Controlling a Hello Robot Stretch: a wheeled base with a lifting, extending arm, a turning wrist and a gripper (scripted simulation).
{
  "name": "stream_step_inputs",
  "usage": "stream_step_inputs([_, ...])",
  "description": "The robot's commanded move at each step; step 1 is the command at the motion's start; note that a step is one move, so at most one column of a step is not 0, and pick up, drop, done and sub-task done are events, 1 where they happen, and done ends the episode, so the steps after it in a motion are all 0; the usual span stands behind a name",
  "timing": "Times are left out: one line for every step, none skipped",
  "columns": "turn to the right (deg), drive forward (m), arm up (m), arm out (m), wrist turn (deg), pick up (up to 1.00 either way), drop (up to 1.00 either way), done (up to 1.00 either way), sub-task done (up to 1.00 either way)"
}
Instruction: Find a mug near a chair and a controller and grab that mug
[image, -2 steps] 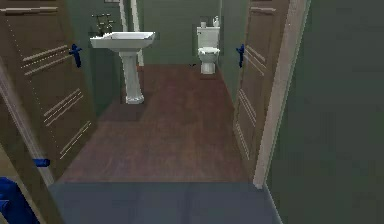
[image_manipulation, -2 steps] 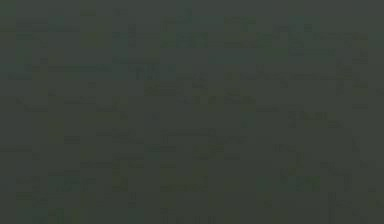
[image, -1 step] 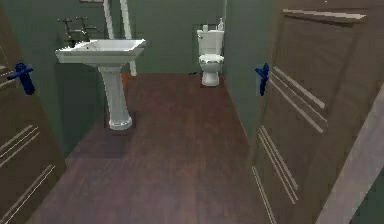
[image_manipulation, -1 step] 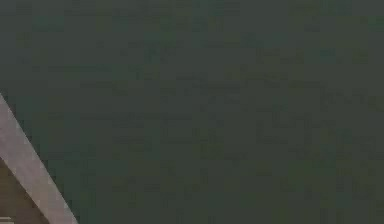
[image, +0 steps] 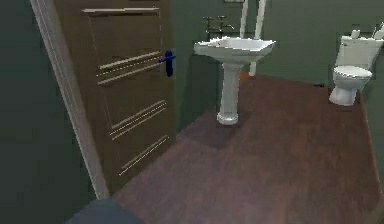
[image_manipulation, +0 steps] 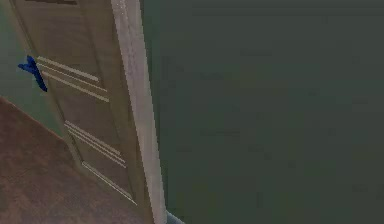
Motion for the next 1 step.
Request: stream_step_inputs([0.0, 0.15, 0.00, 0.00, 0.0, 0.00, 0.00, 0.00, 0.00])
